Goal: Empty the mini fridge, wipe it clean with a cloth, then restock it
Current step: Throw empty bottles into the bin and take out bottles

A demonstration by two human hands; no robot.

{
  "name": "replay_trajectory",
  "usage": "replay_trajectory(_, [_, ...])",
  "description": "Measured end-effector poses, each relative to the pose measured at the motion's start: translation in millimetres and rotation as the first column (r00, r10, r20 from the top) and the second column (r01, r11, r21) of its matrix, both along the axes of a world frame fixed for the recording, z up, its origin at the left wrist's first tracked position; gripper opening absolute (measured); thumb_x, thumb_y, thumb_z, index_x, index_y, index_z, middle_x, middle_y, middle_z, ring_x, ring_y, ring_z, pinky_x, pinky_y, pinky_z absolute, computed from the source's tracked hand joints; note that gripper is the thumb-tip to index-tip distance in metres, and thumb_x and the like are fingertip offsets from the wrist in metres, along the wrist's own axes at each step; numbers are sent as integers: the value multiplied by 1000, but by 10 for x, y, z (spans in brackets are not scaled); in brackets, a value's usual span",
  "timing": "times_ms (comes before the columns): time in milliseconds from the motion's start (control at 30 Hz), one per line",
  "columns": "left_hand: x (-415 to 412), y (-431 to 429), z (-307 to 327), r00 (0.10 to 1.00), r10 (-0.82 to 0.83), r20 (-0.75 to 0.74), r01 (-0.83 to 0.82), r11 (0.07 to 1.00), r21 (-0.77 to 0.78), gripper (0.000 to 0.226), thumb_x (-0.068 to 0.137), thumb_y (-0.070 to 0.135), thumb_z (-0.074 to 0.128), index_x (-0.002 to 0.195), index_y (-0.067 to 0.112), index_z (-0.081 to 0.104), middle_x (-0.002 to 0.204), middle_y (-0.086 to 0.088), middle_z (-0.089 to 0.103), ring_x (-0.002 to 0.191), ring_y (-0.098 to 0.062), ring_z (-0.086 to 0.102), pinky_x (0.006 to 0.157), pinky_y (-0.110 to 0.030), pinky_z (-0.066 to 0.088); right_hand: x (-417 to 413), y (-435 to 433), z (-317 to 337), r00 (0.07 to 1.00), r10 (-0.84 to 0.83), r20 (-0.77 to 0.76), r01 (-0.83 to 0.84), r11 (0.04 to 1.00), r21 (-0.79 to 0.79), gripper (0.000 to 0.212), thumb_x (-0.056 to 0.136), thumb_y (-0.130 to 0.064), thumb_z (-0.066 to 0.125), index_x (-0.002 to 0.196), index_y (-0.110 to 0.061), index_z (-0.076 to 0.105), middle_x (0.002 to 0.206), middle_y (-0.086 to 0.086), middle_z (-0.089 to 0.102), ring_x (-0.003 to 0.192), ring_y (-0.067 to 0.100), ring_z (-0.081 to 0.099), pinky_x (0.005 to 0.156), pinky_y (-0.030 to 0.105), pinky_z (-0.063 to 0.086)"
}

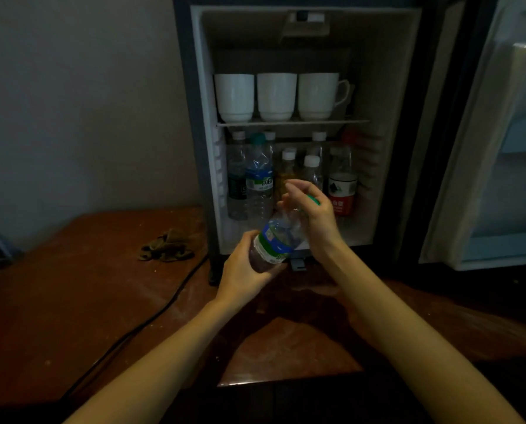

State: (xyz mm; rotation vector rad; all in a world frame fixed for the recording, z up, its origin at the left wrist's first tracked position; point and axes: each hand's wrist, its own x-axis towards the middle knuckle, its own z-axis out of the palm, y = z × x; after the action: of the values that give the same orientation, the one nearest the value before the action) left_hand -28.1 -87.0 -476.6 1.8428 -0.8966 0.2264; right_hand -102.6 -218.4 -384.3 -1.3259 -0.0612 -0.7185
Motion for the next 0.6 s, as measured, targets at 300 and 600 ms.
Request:
replay_trajectory(300, [86,-75,173,956,-16,-293,-102,919,-381,53,66,20,86,109,29,57,103,5,68,94,-7,66,71,-17,52,565,403,160,998,-60,10,61,961,-269,18,86,-13,70,100,-9,59,89,-2,65,80,9,67,73,22,54])
replay_trajectory(600, [255,-121,116,923,-58,-381,-135,876,-462,85,51,44,87,124,13,57,104,-13,70,95,-30,68,80,-38,57,556,-18,-36,980,-174,93,195,933,-303,31,94,-17,60,124,-19,55,115,-8,60,104,-2,60,88,21,51])
